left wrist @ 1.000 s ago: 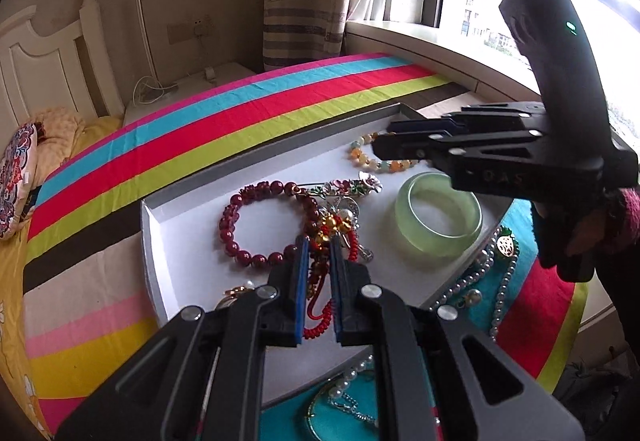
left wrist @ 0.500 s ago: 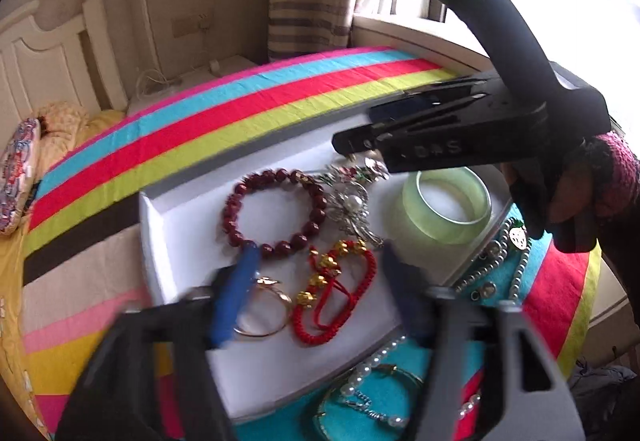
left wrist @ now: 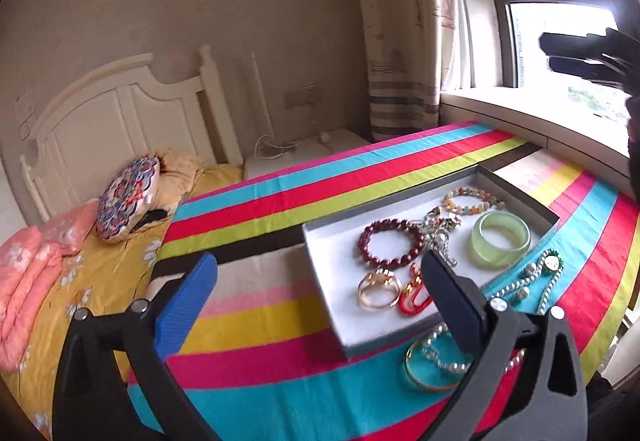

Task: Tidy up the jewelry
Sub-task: 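Lower both items into the box and open both tools, then grasp the pearl necklace with the right tool while the left tool grasps the gold bangle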

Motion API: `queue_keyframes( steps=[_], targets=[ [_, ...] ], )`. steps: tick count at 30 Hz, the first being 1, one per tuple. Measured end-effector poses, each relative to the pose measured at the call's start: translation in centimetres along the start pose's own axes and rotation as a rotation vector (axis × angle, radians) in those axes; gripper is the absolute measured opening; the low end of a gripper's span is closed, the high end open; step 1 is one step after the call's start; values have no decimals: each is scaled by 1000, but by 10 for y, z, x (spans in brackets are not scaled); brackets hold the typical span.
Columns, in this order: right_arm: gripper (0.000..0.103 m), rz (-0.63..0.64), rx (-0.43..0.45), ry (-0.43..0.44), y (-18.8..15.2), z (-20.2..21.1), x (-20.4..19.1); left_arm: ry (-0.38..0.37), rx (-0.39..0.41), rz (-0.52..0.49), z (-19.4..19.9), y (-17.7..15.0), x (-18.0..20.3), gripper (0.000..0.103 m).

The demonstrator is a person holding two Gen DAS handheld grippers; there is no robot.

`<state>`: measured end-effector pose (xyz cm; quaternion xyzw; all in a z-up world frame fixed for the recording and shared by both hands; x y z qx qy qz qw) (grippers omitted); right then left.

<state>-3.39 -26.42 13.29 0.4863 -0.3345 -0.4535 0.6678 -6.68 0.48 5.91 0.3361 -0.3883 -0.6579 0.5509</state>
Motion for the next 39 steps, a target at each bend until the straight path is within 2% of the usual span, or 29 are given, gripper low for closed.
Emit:
queue_keyframes(
  steps=[3, 8, 11, 15, 18, 21, 27, 31, 34, 39],
  targets=[
    [87, 8, 4, -26, -20, 21, -1, -4, -59, 38, 1, -23, -10, 101],
    [87, -100, -91, -1, -80, 34, 3, -11, -153, 86, -3, -62, -21, 101],
    [87, -109, -161, -16, -111, 31, 4, -28, -186, 125, -3, -79, -25, 101],
    [87, -109, -230, -5, -144, 26, 4, 6, -171, 156, -3, -83, -32, 101],
    [87, -106, -267, 12, -163, 22, -1, 46, -125, 164, -2, -73, -36, 101],
    [87, -70, -293, 50, -172, 18, -18, 52, -122, 168, -7, -70, -35, 101],
    [87, 53, -306, 142, -177, 11, -70, 42, -192, 166, -17, -82, -35, 101],
    [87, 120, -322, 190, -178, 4, -101, 39, -240, 120, -24, -90, -26, 101],
    [87, 181, -351, 205, -180, -4, -122, 37, -256, 108, -27, -92, -24, 101],
    [84, 307, -408, 190, -182, -21, -149, 0, -262, 163, -27, -92, -29, 101]
  ],
)
Point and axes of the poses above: each gripper's, at about its wrist camera, not at the fingertips, and z roughly against the way its jaws point, x to its right, y to its top, the point moved 9 cm from there along -z, roughly the way its jaws point, and after that the axes turned 11 degrees about z, right-handed, at the moved point
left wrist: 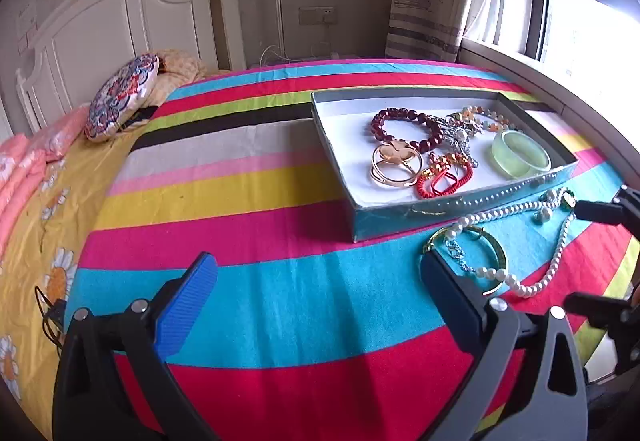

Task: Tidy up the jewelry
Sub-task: 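Grasp the pearl necklace with the right tool while the left tool grasps the gold bangle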

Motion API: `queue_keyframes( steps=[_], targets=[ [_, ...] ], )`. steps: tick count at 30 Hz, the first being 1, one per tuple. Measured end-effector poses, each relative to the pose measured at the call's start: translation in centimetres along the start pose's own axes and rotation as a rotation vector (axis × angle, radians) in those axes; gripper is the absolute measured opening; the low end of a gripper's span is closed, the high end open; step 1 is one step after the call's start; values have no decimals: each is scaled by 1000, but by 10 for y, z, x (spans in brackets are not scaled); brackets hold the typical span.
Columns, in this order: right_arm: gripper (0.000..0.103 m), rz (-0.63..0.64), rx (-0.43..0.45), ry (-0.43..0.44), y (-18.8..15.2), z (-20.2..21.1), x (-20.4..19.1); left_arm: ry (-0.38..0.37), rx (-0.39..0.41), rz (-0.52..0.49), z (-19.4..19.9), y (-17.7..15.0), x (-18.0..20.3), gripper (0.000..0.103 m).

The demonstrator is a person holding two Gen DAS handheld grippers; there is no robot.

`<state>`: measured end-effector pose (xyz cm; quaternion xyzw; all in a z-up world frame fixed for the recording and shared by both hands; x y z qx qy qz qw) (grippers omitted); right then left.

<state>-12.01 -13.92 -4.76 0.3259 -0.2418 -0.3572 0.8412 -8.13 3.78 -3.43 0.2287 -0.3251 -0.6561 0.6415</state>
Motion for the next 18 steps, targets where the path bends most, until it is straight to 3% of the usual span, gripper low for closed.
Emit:
queue_keyframes(
  steps=[3, 9, 15, 16, 18],
  targets=[
    [77, 44, -15, 47, 11, -9, -15, -24, -25, 28, -3, -1, -3, 101],
    [52, 60, -95, 78, 10, -35, -23, -43, -30, 58, -4, -1, -5, 101],
    [20, 104, -70, 122, 14, -34, -32, -44, -35, 57, -4, -1, -3, 101],
    [9, 118, -67, 118, 15, -34, -34, -35, -31, 44, -4, -1, -1, 101],
    [9, 126, -63, 74, 16, -34, -30, -31, -17, 12, 0, -2, 4, 101]
  ],
)
Point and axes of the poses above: each gripper's, at about its wrist camera, not at the fingertips, and z roughly against the way its jaws point, x to its right, y to its top, the point moved 9 cm from there along -z, roughly the way its jaws point, and after that the axes turned 11 degrees about z, right-handed, at the moved point
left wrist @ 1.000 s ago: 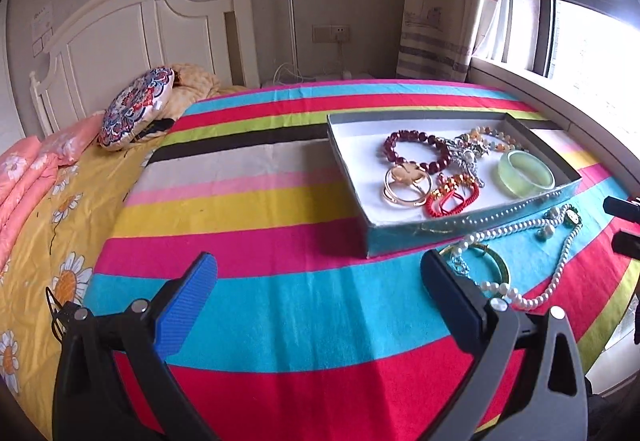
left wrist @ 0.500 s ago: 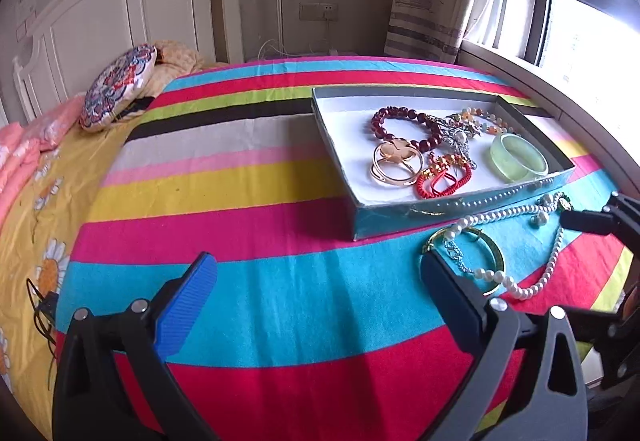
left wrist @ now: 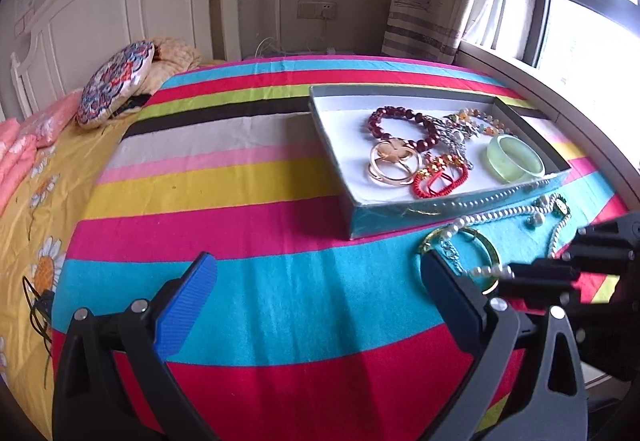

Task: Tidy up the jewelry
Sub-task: 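Grasp the pearl necklace with the right tool while the left tool grasps the gold bangle, then lift the necklace high with the right tool while the left tool carries the bangle over the box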

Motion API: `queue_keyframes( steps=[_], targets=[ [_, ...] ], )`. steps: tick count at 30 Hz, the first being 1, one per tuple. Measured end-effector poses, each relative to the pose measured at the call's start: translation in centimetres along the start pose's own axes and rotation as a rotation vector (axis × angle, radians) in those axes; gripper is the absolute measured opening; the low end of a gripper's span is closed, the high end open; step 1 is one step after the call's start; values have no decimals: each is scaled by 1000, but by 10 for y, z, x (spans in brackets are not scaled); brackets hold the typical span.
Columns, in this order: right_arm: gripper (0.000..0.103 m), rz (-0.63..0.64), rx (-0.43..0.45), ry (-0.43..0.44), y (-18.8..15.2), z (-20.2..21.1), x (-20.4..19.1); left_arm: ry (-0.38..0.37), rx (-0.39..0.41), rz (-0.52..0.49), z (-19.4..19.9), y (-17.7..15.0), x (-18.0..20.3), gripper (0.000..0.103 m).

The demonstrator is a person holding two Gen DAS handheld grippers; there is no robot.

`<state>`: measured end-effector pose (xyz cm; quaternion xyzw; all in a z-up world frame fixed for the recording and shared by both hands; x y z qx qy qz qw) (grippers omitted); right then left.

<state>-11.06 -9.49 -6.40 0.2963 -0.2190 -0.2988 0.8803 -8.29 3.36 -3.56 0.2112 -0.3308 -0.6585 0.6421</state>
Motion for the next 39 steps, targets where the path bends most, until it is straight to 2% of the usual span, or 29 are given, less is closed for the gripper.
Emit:
queue_keyframes(
  steps=[4, 9, 11, 15, 20, 22, 24, 29, 31, 35, 39],
  targets=[
    [9, -120, 98, -65, 4, 25, 33, -2, 22, -76, 9, -4, 17, 101],
    [9, -294, 257, -167, -3, 81, 92, -88, -37, -121, 6, -14, 52, 101],
    [9, -340, 291, -197, -14, 101, 109, -115, -70, -130, -2, -18, 67, 101],
    [9, -379, 305, -233, -26, 116, 129, -68, -168, -163, -27, -30, 81, 101],
    [9, -400, 321, -235, -41, 122, 135, -70, -202, -131, -35, -26, 83, 100],
    [9, -407, 320, -229, -44, 121, 134, -48, -200, -140, -37, -26, 86, 100],
    [9, -417, 319, -225, -48, 120, 136, -52, -187, -138, -37, -24, 89, 93],
    [9, -438, 322, -230, -56, 121, 139, -56, -169, -143, -36, -23, 93, 90],
    [9, -440, 323, -234, -57, 122, 140, -63, -164, -149, -34, -23, 94, 85],
    [9, -445, 325, -238, -58, 124, 141, -74, -142, -156, -30, -23, 96, 61],
    [9, -440, 324, -237, -57, 124, 140, -80, -137, -161, -28, -23, 96, 61]
  ],
)
Point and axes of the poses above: each gripper's, at about its wrist camera, not at the fingertips, and z roughly against the way its jaws point, x to its right, y to its top, the point moved 9 cm from there along -z, roughly the way its jaws point, and after that the axes turned 11 degrees about z, right-handed, at the moved point
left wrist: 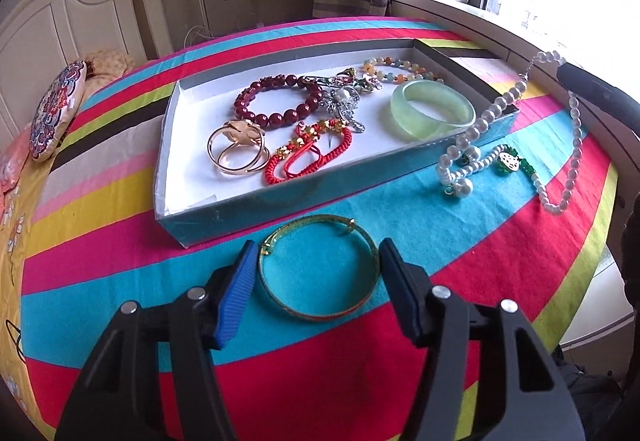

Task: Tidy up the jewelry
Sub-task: 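Lift the necklace high with the right tool while the left tool carries the bangle over the box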

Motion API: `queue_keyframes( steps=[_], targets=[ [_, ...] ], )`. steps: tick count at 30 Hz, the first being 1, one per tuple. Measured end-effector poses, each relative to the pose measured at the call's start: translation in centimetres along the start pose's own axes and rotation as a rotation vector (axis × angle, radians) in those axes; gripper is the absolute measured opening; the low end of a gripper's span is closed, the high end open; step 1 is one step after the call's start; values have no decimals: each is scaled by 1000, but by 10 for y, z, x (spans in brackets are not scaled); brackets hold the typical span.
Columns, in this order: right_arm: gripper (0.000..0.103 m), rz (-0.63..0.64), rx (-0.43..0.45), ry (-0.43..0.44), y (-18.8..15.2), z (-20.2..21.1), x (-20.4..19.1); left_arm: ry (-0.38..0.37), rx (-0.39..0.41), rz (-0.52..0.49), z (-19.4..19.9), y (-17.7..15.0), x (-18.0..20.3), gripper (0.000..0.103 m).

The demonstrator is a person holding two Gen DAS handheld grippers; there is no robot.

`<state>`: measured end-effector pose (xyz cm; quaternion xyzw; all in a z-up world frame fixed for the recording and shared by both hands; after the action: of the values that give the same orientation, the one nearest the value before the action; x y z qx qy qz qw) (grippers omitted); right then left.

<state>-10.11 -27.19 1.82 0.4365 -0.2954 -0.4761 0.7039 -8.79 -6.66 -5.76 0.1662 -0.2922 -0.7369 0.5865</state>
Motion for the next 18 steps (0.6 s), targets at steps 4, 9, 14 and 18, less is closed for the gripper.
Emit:
queue_keyframes(
  steps=[4, 9, 14, 18],
  targets=[
    [9, 4, 2, 1, 2, 1, -2, -4, 7, 1, 1, -1, -1, 61],
    [9, 13, 3, 1, 5, 1, -6, -6, 13, 0, 1, -2, -1, 61],
    [9, 22, 18, -3, 11, 3, -8, -1, 30, 0, 5, -2, -1, 61],
    [9, 41, 73, -19, 33, 15, -7, -17, 77, 9, 21, 6, 1, 61]
  ],
)
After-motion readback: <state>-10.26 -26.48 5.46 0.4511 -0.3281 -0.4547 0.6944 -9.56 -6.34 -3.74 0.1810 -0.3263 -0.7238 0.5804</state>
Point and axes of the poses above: each gripper's, at about its wrist camera, not at the fingertips, and z roughly against the way its jaws point, x to its right, y to its top, the point moved 9 cm from there along -z, roughly the way its jaws point, and after that the axes turned 11 degrees about z, right-handed, at the moved point
